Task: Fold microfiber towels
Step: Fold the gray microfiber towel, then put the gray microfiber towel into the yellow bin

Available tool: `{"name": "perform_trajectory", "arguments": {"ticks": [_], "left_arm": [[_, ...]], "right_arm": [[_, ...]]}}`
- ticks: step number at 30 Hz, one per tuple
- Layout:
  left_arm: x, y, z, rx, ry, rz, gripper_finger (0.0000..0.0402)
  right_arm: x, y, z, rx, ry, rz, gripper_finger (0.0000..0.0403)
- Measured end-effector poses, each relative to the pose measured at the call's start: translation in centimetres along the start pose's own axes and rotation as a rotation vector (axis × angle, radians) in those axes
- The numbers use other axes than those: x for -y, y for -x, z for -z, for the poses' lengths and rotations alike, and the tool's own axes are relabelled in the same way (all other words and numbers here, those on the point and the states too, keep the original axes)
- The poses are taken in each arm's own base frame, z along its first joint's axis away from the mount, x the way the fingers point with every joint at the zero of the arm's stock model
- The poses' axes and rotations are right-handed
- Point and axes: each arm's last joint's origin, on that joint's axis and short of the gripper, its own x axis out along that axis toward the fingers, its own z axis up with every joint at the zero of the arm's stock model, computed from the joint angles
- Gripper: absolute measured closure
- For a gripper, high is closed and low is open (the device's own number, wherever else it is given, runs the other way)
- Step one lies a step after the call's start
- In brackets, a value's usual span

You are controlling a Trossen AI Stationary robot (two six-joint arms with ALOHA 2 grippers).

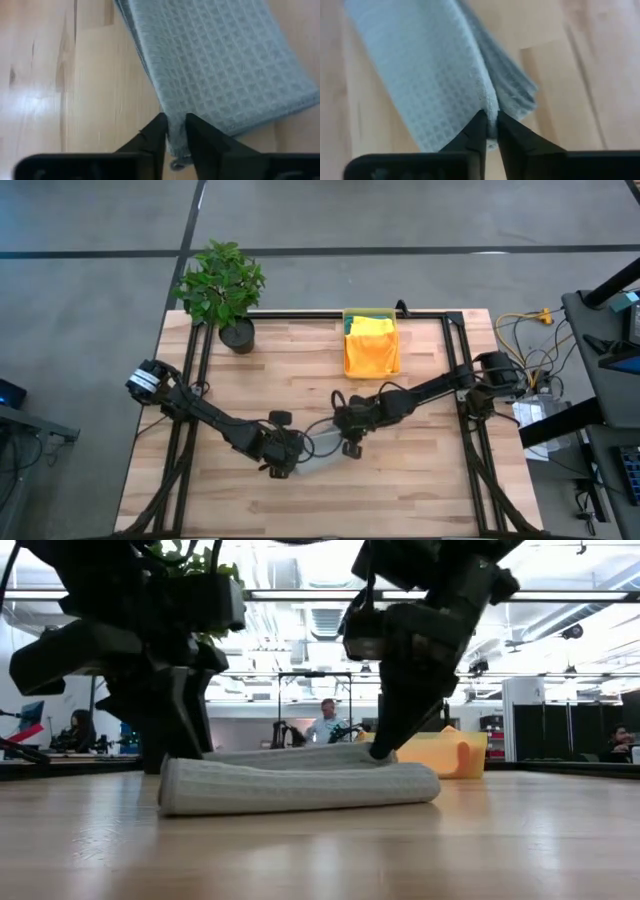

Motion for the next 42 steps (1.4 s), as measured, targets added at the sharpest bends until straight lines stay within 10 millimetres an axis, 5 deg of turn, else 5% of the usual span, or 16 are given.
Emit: {"name": "perform_trajectory", "arguments": {"ticks": [9, 17, 21, 28, 42], "left_arm": [[-0.3, 0.0, 0.1, -0.025, 0.003, -0.019, 0.0267], [-0.5, 0.1, -0.3, -0.007, 0.087, -0.04, 0.0266], [-1.1, -0.3, 0.0, -0.018, 0.143, -0.064, 0.0266], [-1.1, -0.7, -0.3, 0.039, 0.19, -0.028, 0.0266], [2.5, -4.3, 0.8, -0.04, 0.346, 0.185, 0.0265]], "right_arm": [[0.1, 2.2, -0.8, 0.07, -0.086, -0.025, 0.0277], [-2.2, 4.3, 2.2, 0.151, -0.513, -0.208, 0.0222], [-3.2, 3.5, 4.5, 0.178, -0.824, -0.331, 0.0216], [-3.9, 0.7, 7.8, 0.103, -1.158, -0.272, 0.0211], [-3.8, -1.8, 8.4, 0.173, -1.319, -0.212, 0.0186]]}}
